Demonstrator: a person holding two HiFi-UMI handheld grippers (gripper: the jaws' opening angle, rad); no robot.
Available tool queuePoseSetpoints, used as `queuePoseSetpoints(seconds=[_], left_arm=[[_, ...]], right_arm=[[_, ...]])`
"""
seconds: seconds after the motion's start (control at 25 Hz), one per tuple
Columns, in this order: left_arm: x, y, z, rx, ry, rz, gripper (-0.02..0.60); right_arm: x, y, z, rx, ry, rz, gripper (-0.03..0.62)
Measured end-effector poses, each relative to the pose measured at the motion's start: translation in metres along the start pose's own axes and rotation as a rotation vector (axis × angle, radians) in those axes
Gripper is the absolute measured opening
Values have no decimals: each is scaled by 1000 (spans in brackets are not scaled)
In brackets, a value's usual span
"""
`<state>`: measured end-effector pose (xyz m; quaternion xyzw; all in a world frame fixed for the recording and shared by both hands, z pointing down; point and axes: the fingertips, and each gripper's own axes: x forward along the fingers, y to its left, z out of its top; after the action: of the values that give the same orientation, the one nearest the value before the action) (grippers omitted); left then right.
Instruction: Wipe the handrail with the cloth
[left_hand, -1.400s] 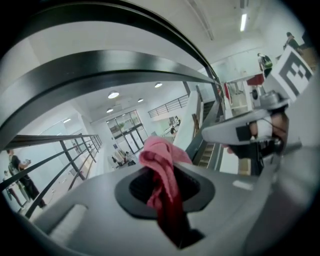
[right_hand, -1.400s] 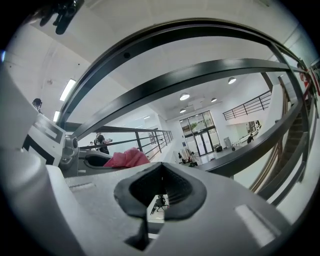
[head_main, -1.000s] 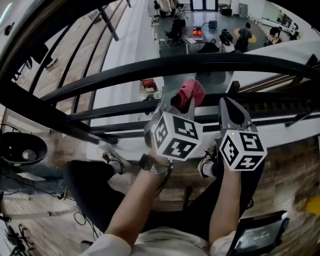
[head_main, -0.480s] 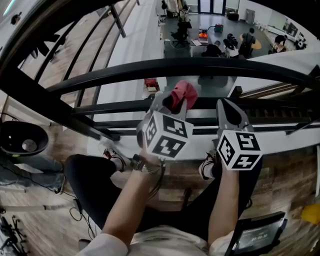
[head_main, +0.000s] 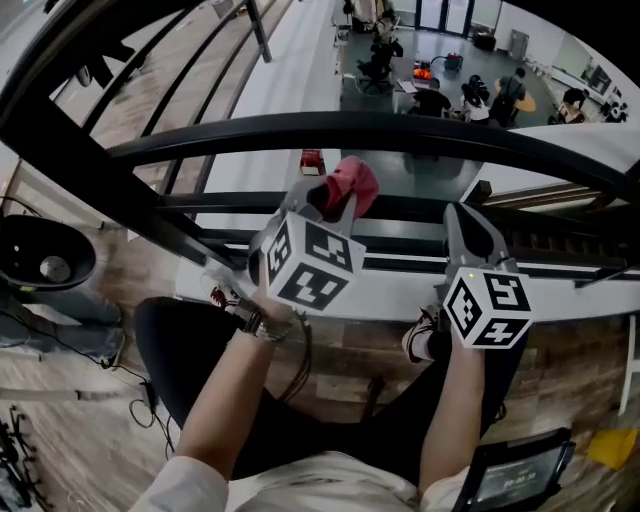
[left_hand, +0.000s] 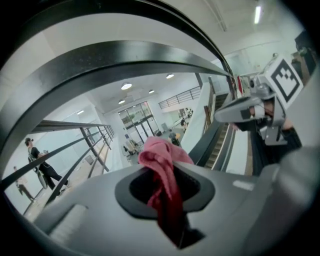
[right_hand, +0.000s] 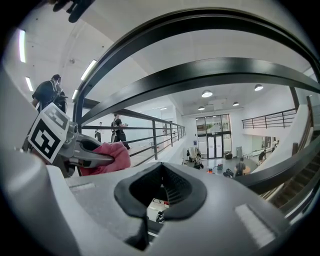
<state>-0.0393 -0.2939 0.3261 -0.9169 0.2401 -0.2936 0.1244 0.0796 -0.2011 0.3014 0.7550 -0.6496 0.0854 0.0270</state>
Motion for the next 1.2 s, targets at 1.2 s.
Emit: queuePoseSetpoints(seconds=[1.2], left_arm=[[-104, 206, -153, -145, 139, 237, 67]], right_arm=[[44, 92, -15, -110, 99, 76, 2]])
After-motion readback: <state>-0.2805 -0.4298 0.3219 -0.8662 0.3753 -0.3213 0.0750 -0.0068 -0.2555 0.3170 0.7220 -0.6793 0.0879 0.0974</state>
